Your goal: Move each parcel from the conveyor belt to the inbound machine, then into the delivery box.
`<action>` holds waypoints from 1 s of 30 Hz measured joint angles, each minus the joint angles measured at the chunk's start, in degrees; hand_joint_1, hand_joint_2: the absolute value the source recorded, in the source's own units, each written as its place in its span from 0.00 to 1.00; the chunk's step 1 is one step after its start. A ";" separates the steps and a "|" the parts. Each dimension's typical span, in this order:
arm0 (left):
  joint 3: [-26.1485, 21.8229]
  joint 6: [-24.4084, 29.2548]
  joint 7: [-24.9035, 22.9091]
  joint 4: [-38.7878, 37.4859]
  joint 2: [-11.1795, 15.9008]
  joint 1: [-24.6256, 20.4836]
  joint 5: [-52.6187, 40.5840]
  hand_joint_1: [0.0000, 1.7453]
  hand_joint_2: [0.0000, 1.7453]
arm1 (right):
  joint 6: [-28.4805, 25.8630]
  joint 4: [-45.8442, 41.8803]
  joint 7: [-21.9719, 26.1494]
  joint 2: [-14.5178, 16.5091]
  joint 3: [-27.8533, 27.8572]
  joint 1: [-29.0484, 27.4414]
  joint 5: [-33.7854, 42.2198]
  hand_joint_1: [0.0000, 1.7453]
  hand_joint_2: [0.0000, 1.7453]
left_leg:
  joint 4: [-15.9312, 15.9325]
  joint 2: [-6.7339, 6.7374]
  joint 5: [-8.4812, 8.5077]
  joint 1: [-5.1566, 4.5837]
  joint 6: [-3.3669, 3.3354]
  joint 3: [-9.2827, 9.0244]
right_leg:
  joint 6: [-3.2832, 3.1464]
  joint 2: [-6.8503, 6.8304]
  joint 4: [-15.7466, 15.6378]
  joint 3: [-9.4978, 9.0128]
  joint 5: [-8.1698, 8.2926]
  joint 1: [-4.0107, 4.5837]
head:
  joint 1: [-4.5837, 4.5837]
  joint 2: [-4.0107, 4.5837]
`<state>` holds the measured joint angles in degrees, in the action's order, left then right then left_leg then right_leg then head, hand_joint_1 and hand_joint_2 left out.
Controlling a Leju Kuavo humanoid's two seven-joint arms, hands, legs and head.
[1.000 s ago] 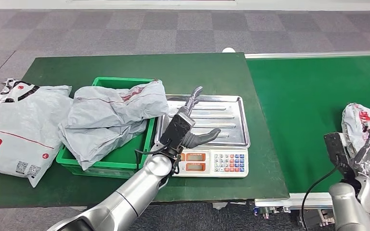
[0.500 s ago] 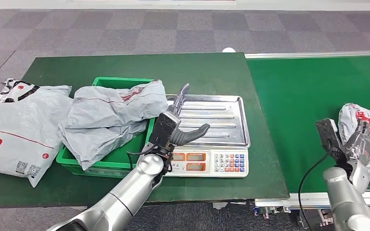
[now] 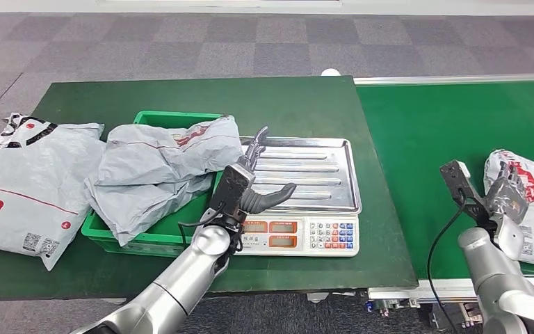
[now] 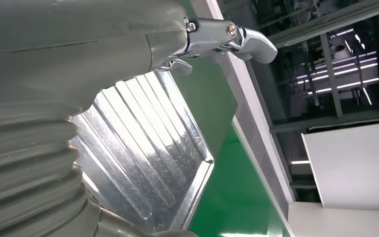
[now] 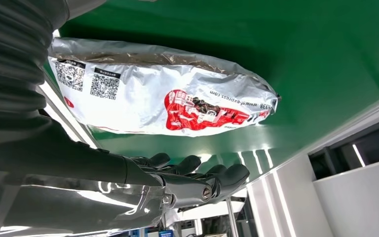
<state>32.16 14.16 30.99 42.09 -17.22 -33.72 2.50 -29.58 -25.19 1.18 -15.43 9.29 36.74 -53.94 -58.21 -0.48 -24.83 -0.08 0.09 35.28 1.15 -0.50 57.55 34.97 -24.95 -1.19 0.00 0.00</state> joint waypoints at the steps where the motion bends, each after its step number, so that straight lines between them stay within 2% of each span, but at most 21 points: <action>1: -0.20 0.19 0.07 0.09 0.10 0.17 -0.10 0.00 1.00 | 0.11 0.13 0.05 0.00 -0.07 0.02 -0.11 0.00 1.00 | 0.00 0.01 0.00 0.00 0.00 0.00 | 0.00 0.00 0.00 0.00 0.00 0.00 | 0.00 0.00; 21: -0.90 0.44 0.38 0.79 0.88 0.98 -0.28 0.00 1.00 | 0.18 1.13 -0.76 0.00 -1.34 0.53 -1.14 0.00 1.00 | 0.00 -0.01 0.00 0.00 0.00 0.01 | 0.00 -0.01 0.00 0.00 0.00 0.00 | 0.00 0.00; 26: -1.90 0.93 0.62 1.48 1.19 1.94 -0.51 0.00 1.00 | -3.92 1.34 -0.95 0.01 -2.67 1.28 -3.45 0.00 1.00 | 0.00 0.01 0.01 0.00 0.01 0.00 | 0.00 0.01 0.00 0.00 0.00 0.00 | 0.00 0.00; 29: -2.54 1.26 0.98 1.99 1.36 2.74 -0.51 0.00 1.00 | -5.67 1.51 1.75 0.10 -2.93 2.13 -1.84 0.00 1.00 | 0.00 0.00 0.01 0.01 0.01 0.00 | 0.00 -0.01 0.00 0.00 0.00 0.01 | 0.00 0.00; 30: -2.79 1.41 1.11 2.16 1.40 3.00 -0.51 0.00 1.00 | -5.78 1.54 2.77 0.20 -2.93 2.31 -1.17 0.00 0.75 | 0.00 0.00 0.01 0.01 0.01 0.00 | 0.00 -0.01 0.00 0.00 0.00 0.01 | 0.00 0.00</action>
<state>29.37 15.57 32.10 44.26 -15.82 -30.72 1.99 -35.35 -23.65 3.95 -15.23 6.36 39.05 -55.11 -58.21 -0.48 -24.82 -0.07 0.10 35.28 1.15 -0.51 57.55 34.97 -24.95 -1.18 0.00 0.00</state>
